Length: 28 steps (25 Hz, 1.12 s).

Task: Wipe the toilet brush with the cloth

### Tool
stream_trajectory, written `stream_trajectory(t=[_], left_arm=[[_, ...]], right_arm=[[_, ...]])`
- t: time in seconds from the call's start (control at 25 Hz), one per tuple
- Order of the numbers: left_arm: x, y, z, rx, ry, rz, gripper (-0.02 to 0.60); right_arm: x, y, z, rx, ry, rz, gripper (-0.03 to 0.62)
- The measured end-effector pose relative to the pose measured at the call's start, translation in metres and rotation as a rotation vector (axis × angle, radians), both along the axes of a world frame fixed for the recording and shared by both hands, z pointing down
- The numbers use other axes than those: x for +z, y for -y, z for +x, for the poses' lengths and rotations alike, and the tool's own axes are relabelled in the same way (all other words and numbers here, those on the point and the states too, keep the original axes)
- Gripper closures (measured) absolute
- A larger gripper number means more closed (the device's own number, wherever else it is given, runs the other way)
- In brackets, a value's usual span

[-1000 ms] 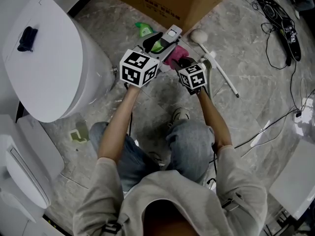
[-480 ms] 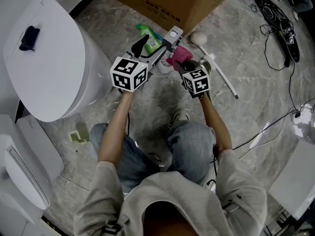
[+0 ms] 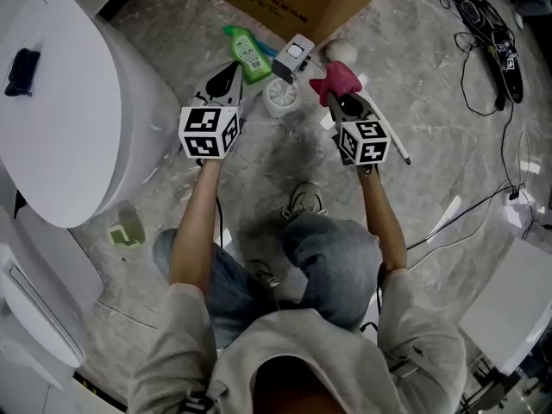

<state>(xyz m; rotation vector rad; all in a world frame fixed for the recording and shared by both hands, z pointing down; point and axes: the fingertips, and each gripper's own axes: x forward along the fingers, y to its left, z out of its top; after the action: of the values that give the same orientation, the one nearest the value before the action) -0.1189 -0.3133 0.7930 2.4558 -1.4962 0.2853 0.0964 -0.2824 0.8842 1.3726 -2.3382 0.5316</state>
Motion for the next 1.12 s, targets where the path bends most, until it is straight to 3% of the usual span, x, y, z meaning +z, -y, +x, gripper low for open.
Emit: stream_trajectory(t=[0.24, 0.52, 0.72, 1.12], left_arm=[[-0.009, -0.008, -0.008, -0.075, -0.005, -0.024, 0.563], [-0.029, -0.051, -0.012, -0.081, 0.053, -0.152, 0.563], [-0.1, -0.067, -0.008, -0.085, 0.034, -0.199, 0.563], [-0.296, -0.069, -0.01, -0.102, 0.015, -0.198, 0.563]], right_arm=[[-0.017, -0.006, 0.005, 0.065, -0.017, -0.008, 0.508], [-0.084, -0.042, 0.018, 0.026, -0.084, -0.053, 0.508], [-0.165, -0.059, 0.03, 0.042, -0.08, -0.087, 0.508], [-0.365, -0.056, 0.032, 0.04, -0.076, -0.058, 0.508]])
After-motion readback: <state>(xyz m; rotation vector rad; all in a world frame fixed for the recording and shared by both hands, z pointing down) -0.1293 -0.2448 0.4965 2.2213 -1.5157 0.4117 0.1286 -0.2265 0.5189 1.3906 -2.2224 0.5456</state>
